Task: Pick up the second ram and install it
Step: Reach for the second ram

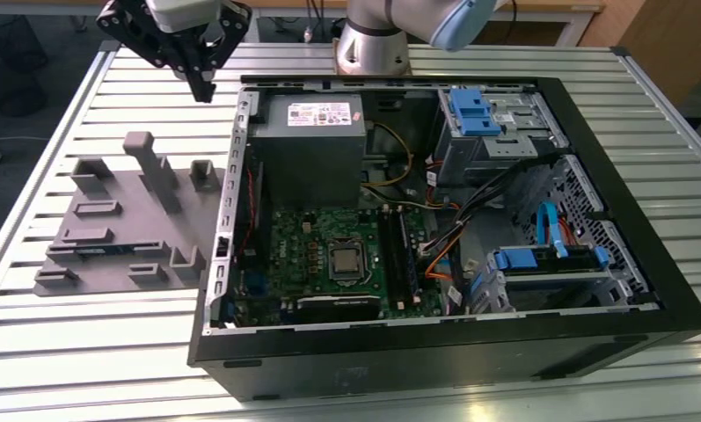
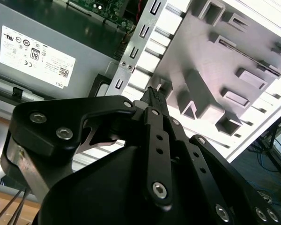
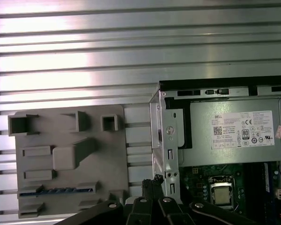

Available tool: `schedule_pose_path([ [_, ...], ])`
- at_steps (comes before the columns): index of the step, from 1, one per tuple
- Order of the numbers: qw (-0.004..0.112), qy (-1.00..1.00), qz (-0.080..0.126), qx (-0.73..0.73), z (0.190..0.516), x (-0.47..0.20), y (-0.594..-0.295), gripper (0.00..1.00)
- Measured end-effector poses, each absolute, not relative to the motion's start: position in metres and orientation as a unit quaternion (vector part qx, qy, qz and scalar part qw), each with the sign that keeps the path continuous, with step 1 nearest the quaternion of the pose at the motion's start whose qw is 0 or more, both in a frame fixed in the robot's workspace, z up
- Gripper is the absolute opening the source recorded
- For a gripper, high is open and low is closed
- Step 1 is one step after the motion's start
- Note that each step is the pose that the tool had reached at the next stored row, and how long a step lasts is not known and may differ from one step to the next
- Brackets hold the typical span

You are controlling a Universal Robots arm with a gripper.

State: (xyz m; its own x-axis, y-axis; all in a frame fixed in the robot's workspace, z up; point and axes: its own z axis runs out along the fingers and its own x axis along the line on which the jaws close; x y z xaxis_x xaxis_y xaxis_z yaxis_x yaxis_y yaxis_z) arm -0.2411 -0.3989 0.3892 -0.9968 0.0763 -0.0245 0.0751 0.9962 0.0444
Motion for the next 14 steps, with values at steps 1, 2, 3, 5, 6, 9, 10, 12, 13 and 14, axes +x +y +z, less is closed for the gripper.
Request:
schedule_pose_path([
  [1, 0.013, 0.999, 0.022, 0.038, 0.3892, -0.2417, -0.3989, 0.13],
  [2, 0.013, 0.999, 0.022, 0.038, 0.3892, -0.2425, -0.3989, 0.13],
  [3, 0.013, 0.999, 0.022, 0.038, 0.3892, -0.2432, -0.3989, 0.13],
  [5, 0.013, 0.999, 0.022, 0.038, 0.3891, -0.2444, -0.3989, 0.13],
  [6, 0.013, 0.999, 0.022, 0.038, 0.3891, -0.2451, -0.3989, 0.13],
  [9, 0.013, 0.999, 0.022, 0.038, 0.3890, -0.2471, -0.3989, 0.13],
  [10, 0.013, 0.999, 0.022, 0.038, 0.3890, -0.2478, -0.3989, 0.13],
  [12, 0.013, 0.999, 0.022, 0.038, 0.3889, -0.2490, -0.3989, 0.13],
  [13, 0.013, 0.999, 0.022, 0.038, 0.3889, -0.2497, -0.3989, 0.13],
  [14, 0.013, 0.999, 0.022, 0.038, 0.3889, -0.2504, -0.3989, 0.13],
])
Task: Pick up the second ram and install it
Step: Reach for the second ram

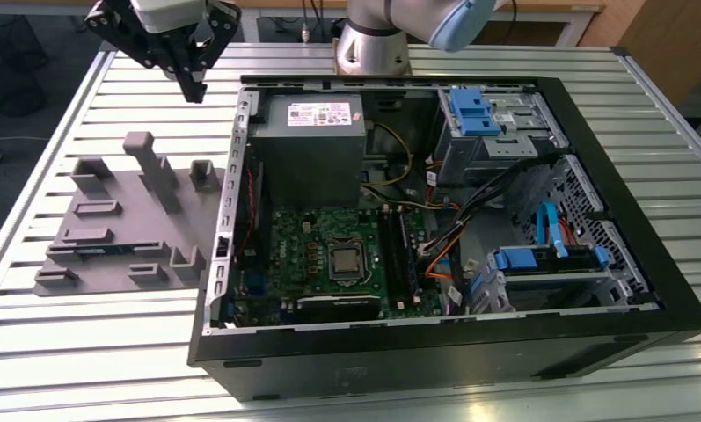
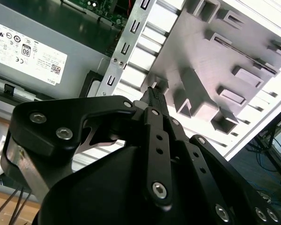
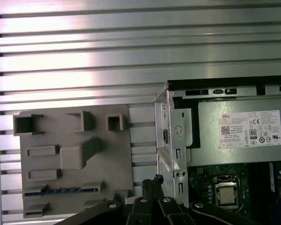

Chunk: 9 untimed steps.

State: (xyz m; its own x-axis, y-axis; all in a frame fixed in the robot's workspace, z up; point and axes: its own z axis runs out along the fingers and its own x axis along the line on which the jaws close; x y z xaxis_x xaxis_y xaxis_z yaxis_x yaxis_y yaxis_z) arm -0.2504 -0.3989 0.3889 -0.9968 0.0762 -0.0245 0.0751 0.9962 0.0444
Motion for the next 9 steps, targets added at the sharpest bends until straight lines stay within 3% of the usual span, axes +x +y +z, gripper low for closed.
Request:
schedule_pose_path([
  [9, 0.013, 0.999, 0.022, 0.038, 0.3886, -0.2566, -0.3989, 0.13],
])
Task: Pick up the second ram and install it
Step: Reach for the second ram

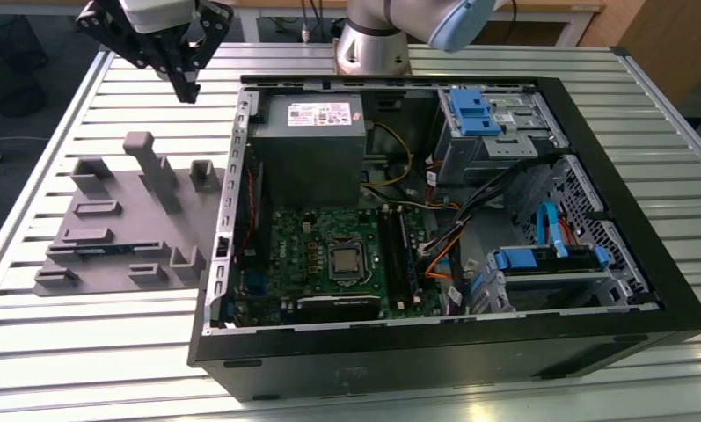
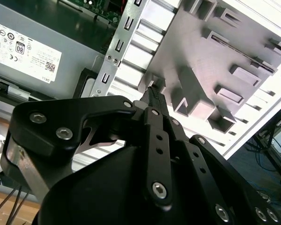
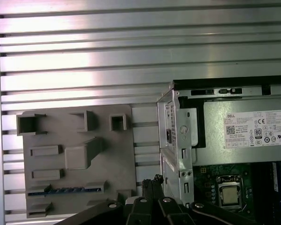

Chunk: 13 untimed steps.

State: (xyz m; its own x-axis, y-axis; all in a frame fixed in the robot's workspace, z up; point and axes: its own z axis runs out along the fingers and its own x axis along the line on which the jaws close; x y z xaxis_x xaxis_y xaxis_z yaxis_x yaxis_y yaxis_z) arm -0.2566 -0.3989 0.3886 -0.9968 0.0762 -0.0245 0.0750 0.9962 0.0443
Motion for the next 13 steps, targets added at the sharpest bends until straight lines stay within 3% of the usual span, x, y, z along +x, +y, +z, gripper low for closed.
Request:
schedule_pose_path([
  [13, 0.013, 0.999, 0.022, 0.038, 0.3883, -0.2643, -0.3989, 0.13],
])
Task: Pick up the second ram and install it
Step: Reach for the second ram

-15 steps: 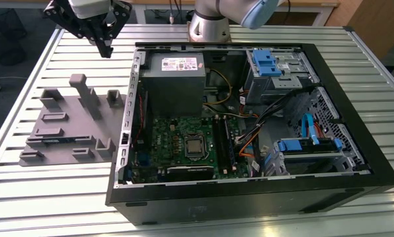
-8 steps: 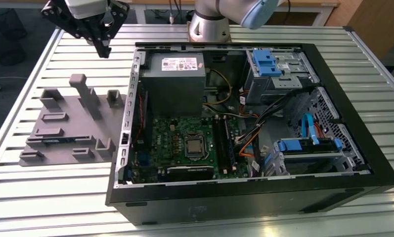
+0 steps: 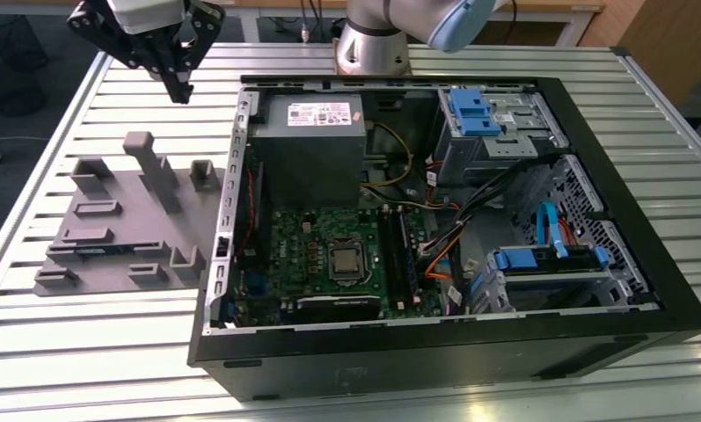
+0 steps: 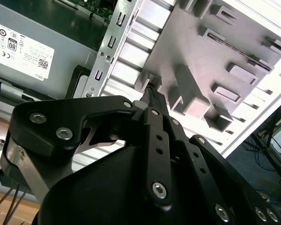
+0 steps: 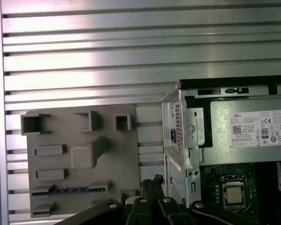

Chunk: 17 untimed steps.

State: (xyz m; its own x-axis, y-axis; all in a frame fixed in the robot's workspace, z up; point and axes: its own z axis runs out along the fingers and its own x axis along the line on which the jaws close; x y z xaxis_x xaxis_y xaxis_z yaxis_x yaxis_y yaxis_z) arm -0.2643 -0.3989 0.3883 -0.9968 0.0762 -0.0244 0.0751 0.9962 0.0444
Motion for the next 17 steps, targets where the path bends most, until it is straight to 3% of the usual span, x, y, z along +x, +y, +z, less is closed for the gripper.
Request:
schedule_pose_path([
  [17, 0.013, 0.999, 0.022, 0.038, 0.3878, -0.2745, -0.3989, 0.13],
])
